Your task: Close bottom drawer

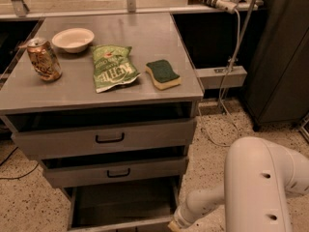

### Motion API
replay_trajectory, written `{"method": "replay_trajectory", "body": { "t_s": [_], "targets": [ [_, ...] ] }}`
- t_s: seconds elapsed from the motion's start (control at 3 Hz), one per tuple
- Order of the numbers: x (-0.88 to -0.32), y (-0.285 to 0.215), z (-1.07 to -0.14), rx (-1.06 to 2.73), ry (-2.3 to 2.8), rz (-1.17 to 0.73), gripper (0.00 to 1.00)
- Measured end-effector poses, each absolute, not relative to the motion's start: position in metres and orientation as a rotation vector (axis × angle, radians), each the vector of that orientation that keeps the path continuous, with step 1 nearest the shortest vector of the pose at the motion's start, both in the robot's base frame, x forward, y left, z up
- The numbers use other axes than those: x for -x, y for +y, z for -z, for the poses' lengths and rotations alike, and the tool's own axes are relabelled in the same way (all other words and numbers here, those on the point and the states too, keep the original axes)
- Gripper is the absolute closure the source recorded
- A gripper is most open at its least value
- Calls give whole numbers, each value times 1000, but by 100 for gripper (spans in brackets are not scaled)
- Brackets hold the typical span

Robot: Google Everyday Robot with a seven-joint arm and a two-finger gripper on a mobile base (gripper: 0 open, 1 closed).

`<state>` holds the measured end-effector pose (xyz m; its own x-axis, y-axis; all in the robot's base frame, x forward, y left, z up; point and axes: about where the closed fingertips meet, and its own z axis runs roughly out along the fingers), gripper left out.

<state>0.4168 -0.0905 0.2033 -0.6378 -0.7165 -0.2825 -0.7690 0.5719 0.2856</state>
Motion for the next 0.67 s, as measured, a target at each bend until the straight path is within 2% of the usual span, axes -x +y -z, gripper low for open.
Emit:
{"method": "replay_trajectory", "body": {
  "t_s": [0.33,0.67],
  "targets": [
    [-417,-90,-203,1266,2663,-584,81],
    [-417,-90,-203,1266,2663,-584,58]
  ]
}}
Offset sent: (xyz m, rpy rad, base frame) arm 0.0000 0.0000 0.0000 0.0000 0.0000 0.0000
